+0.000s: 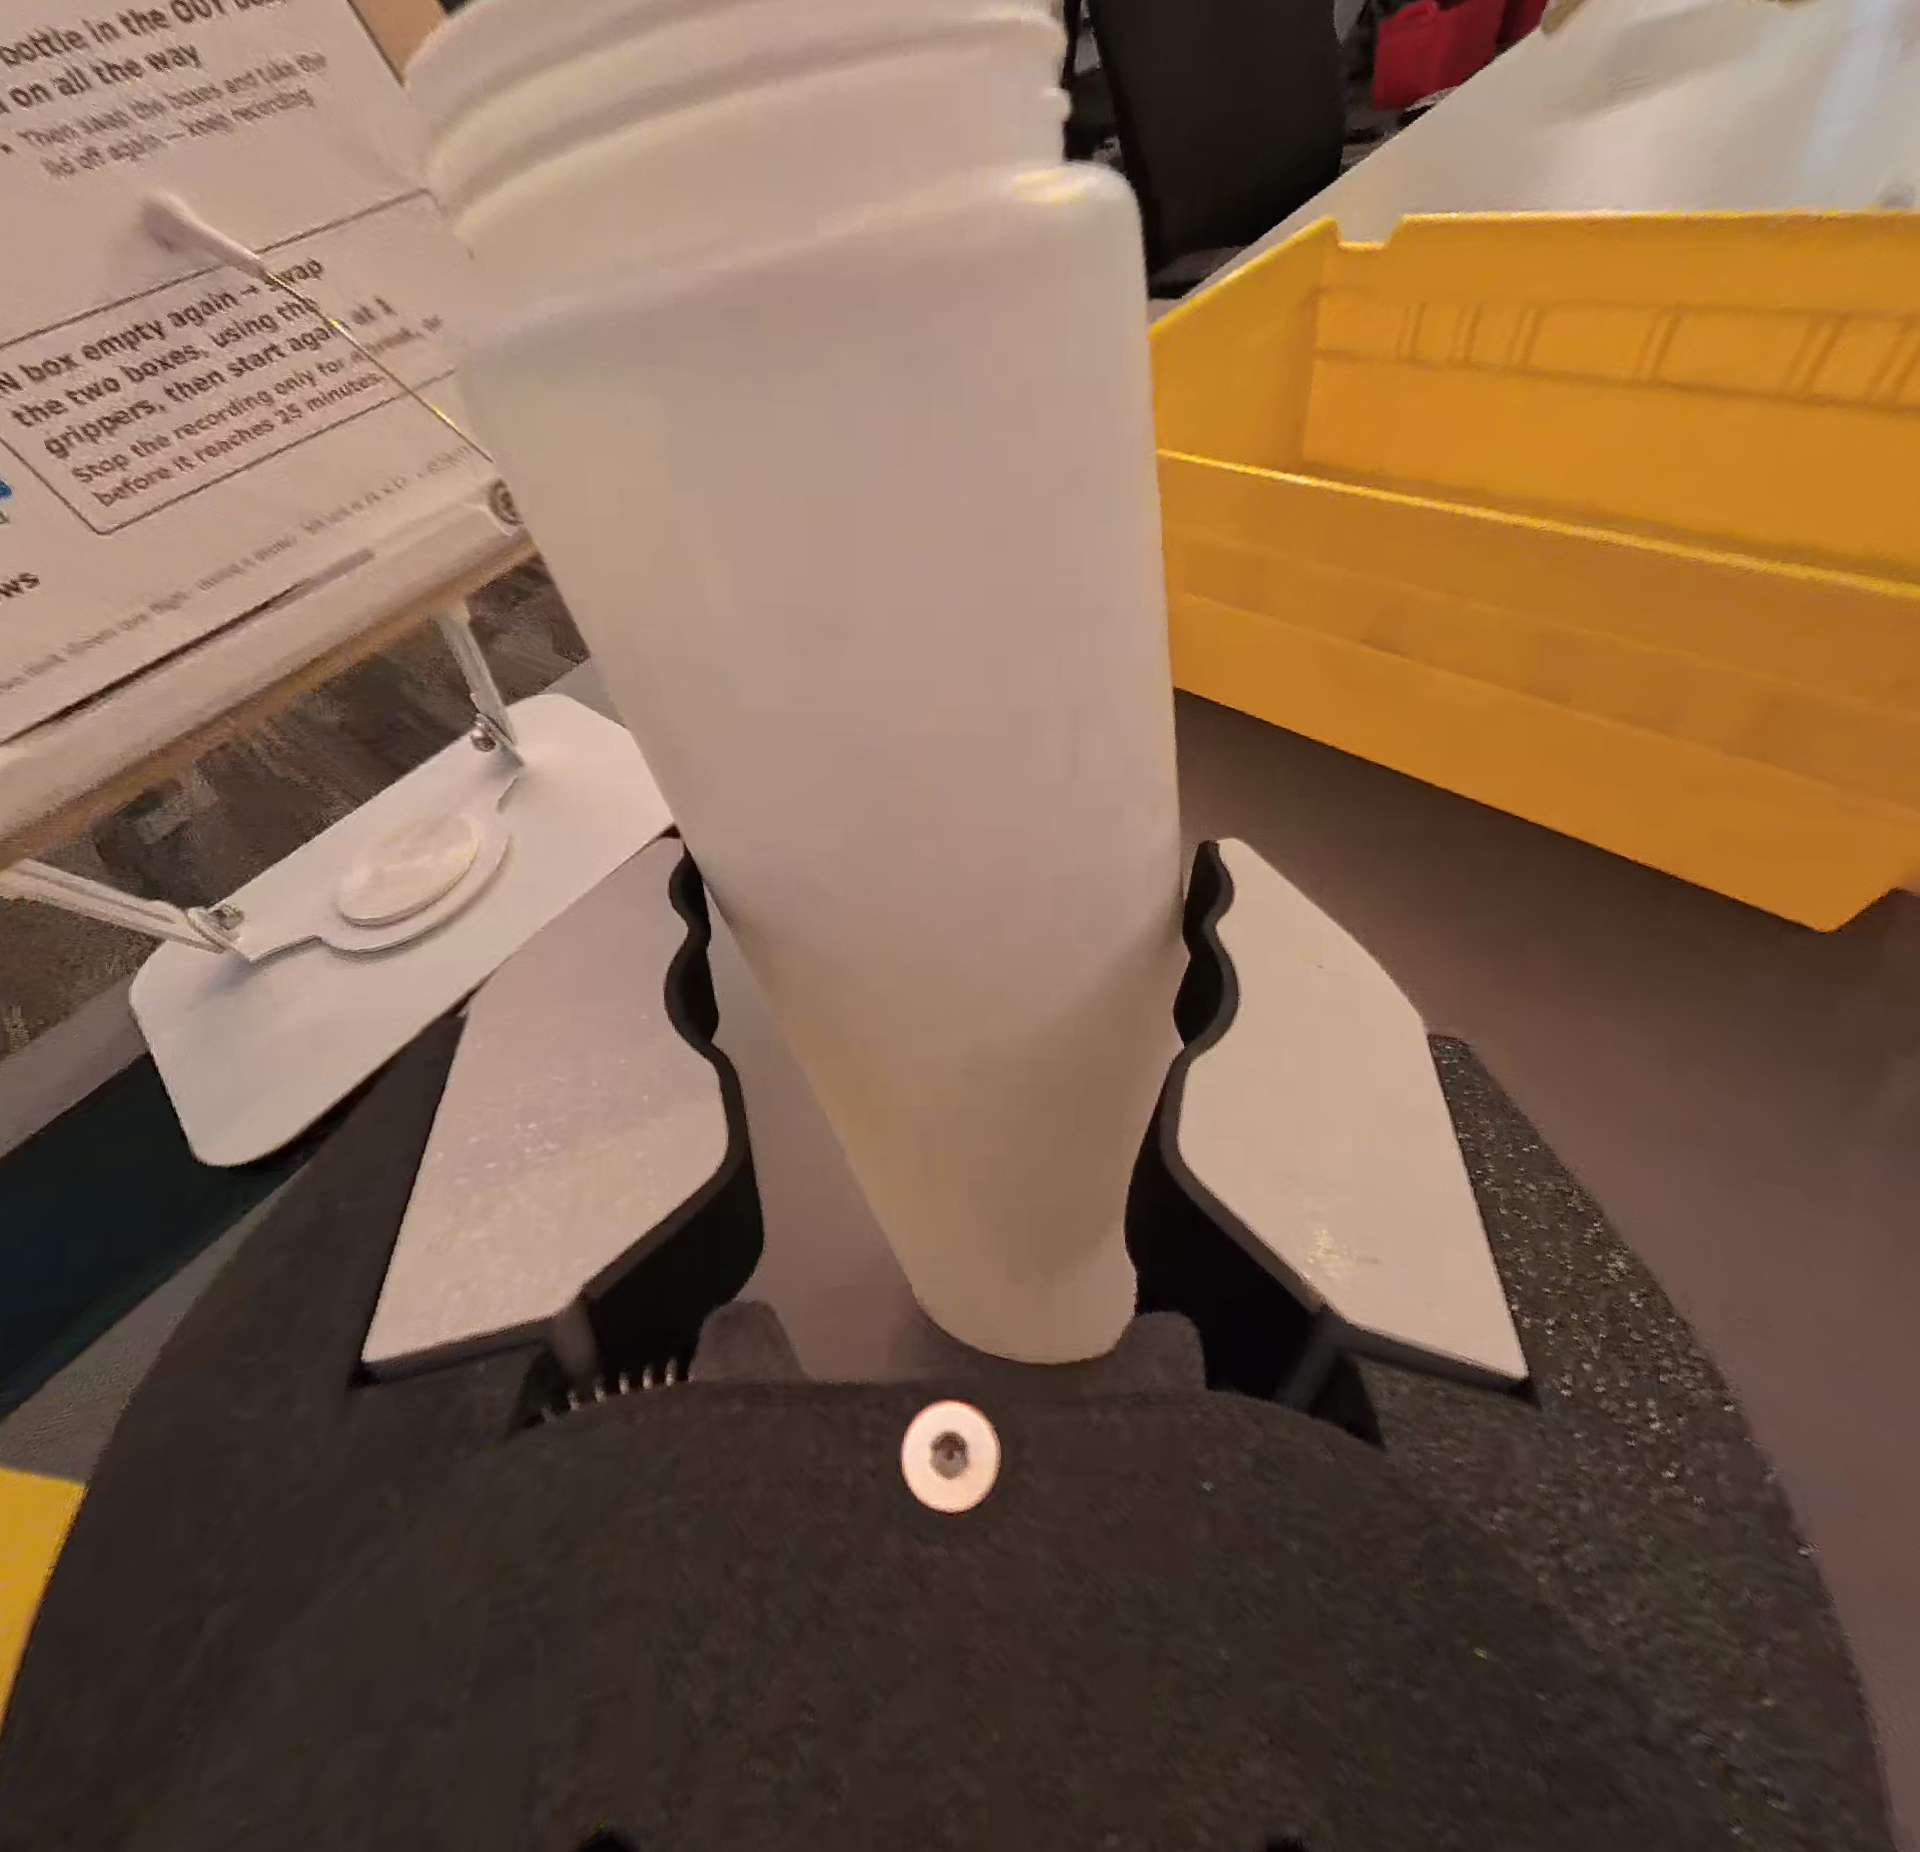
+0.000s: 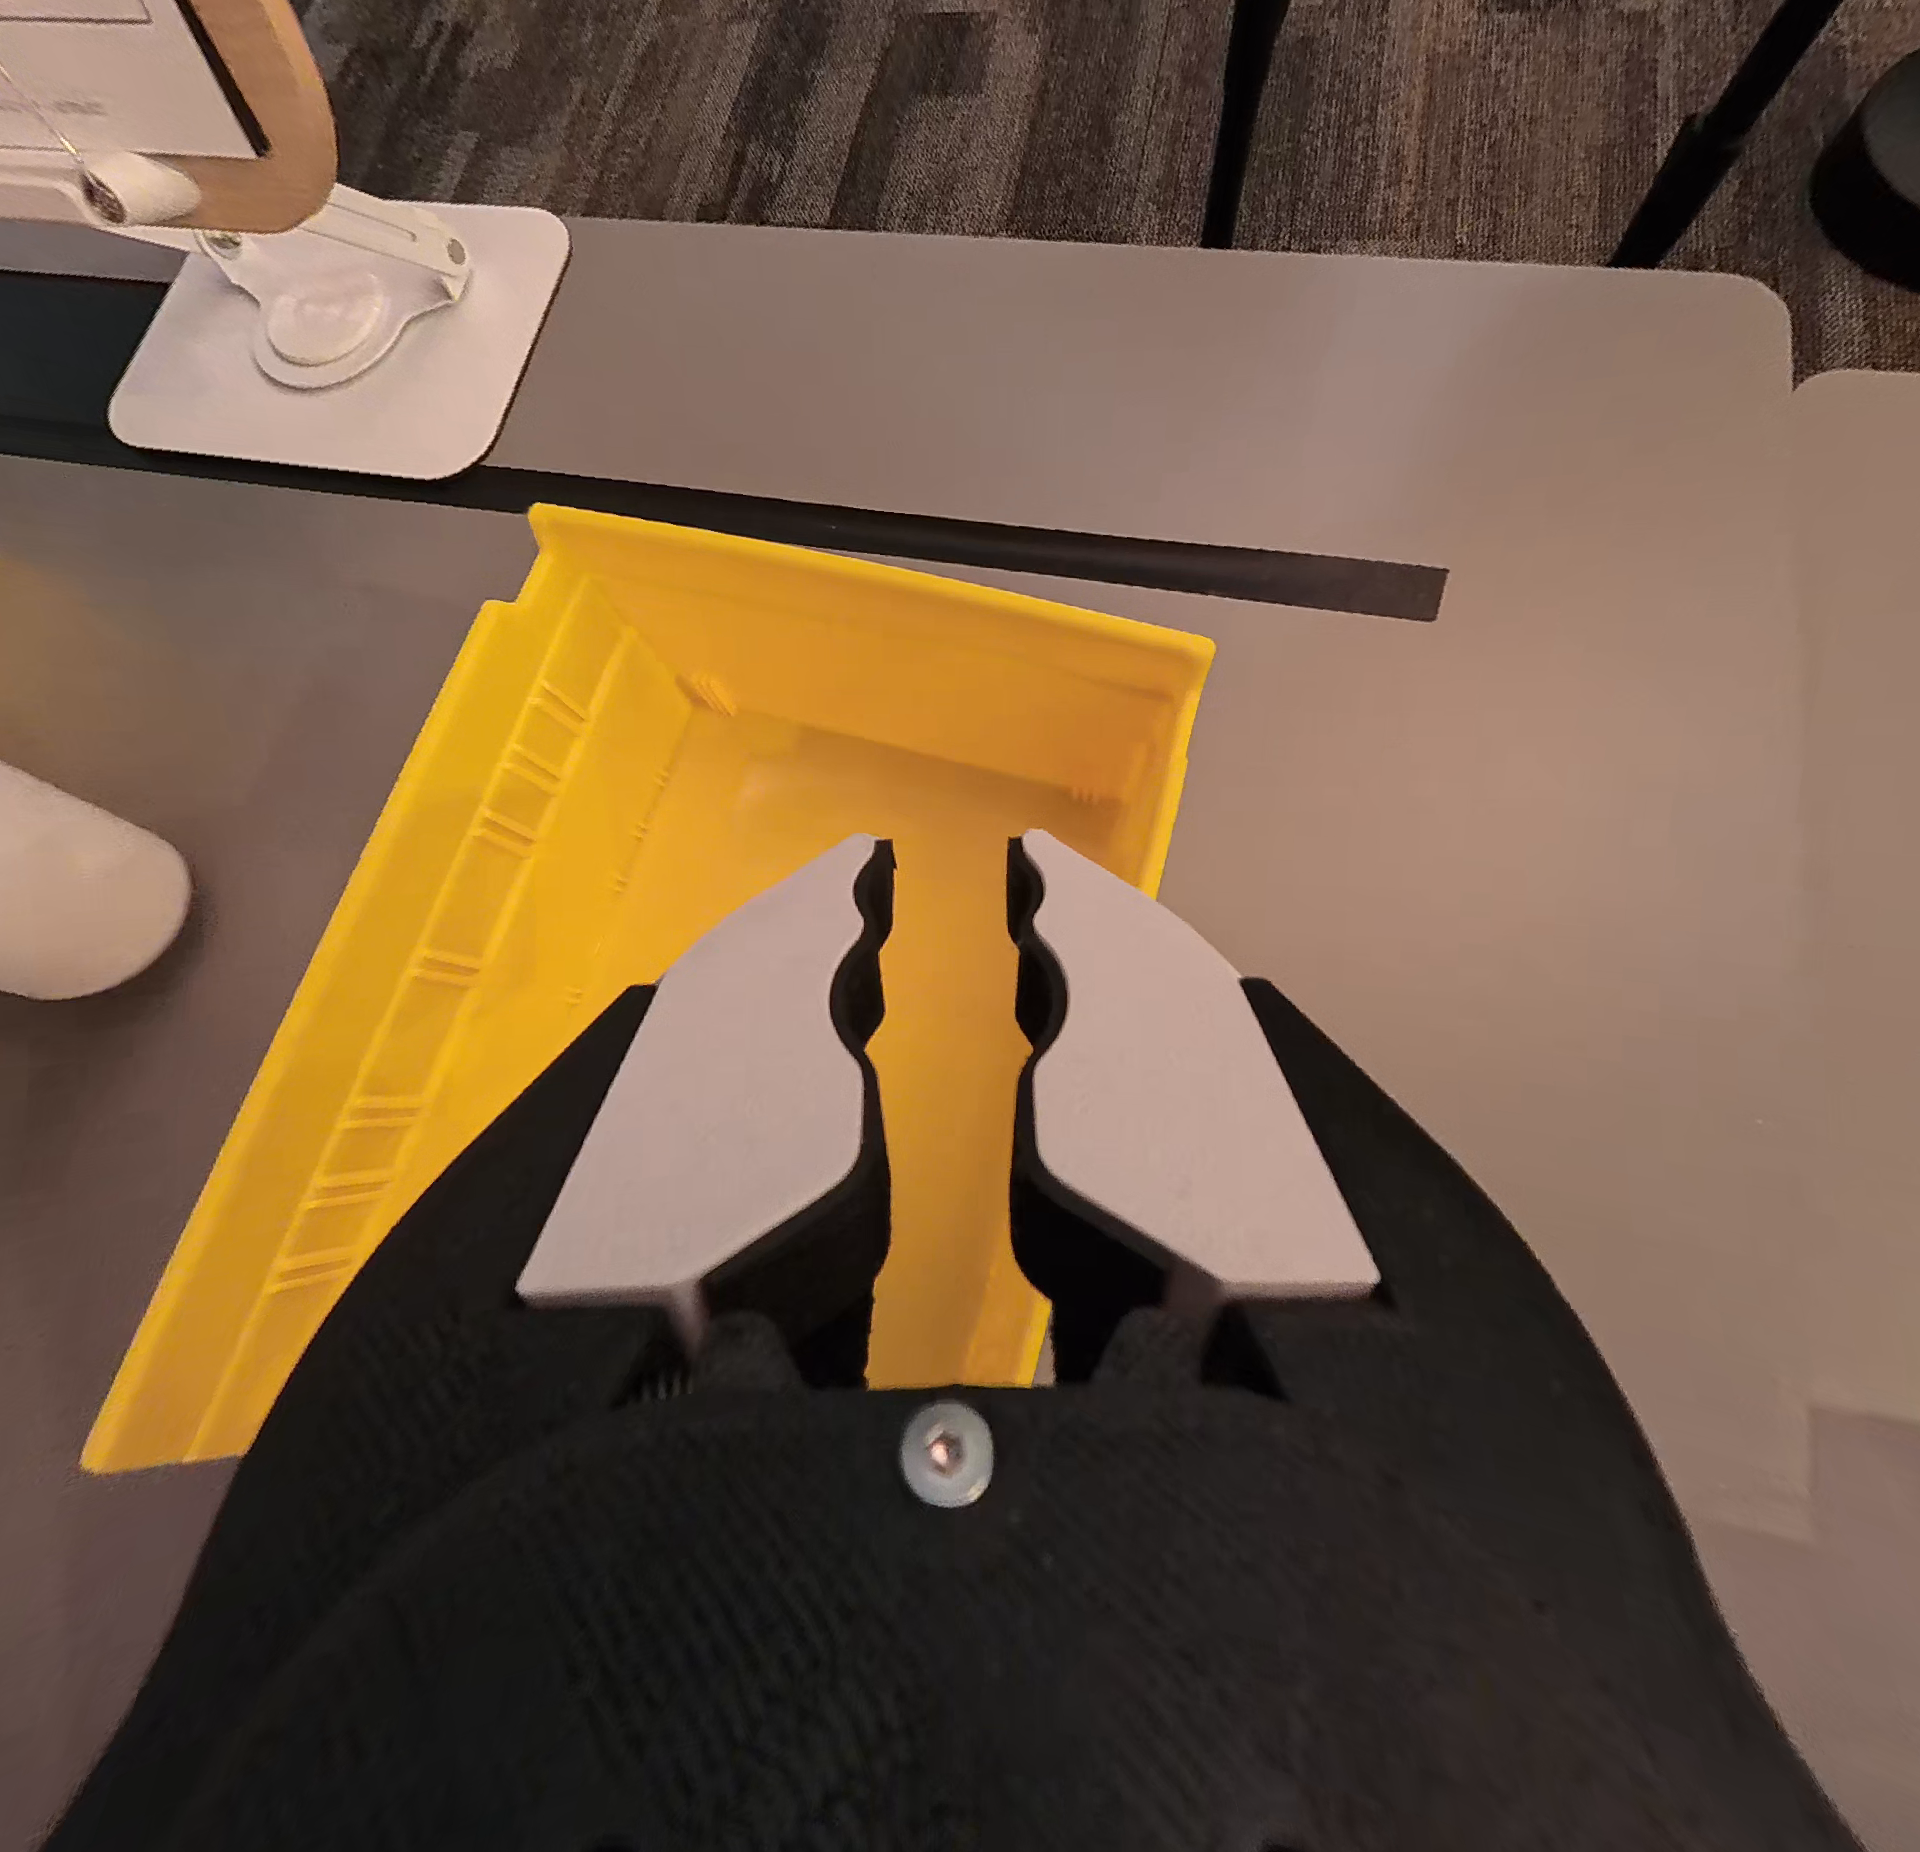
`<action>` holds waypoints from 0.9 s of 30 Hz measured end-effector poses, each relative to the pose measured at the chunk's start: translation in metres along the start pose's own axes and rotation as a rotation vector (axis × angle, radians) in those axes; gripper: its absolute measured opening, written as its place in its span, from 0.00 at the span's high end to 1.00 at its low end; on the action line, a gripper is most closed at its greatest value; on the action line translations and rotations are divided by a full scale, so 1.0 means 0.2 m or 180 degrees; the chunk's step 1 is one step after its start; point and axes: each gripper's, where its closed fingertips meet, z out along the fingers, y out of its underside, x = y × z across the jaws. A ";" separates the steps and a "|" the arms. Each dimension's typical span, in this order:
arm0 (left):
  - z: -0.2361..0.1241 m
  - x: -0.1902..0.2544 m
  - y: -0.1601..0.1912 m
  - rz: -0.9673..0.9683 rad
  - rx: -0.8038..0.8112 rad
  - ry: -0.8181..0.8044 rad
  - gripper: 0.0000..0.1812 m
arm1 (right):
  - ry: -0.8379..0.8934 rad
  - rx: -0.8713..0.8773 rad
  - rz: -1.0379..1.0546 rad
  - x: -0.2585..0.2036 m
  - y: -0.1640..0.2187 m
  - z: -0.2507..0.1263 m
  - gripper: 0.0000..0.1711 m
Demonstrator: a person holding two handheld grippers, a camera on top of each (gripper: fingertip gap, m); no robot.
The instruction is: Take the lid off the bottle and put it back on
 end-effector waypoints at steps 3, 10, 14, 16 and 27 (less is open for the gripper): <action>0.00 0.01 0.06 0.0076 0.0002 -0.0102 0.52 | -0.0026 -0.0012 -0.0012 -0.01 0.00 -0.01 0.87; -0.09 0.04 0.10 0.0157 0.0147 -0.0301 0.52 | -0.0074 -0.0041 -0.0047 -0.03 0.01 -0.02 0.87; -0.11 0.05 0.11 0.0181 0.0136 -0.0365 0.52 | -0.0069 -0.0114 -0.0046 -0.03 0.03 -0.01 0.87; -0.12 0.05 0.12 0.0150 0.0126 -0.0359 0.52 | -0.0075 -0.0142 -0.0029 -0.02 0.04 0.00 0.87; -0.25 0.07 0.04 0.0174 0.0337 -0.0493 0.41 | -0.0060 -0.0305 -0.0006 -0.02 0.08 0.03 0.86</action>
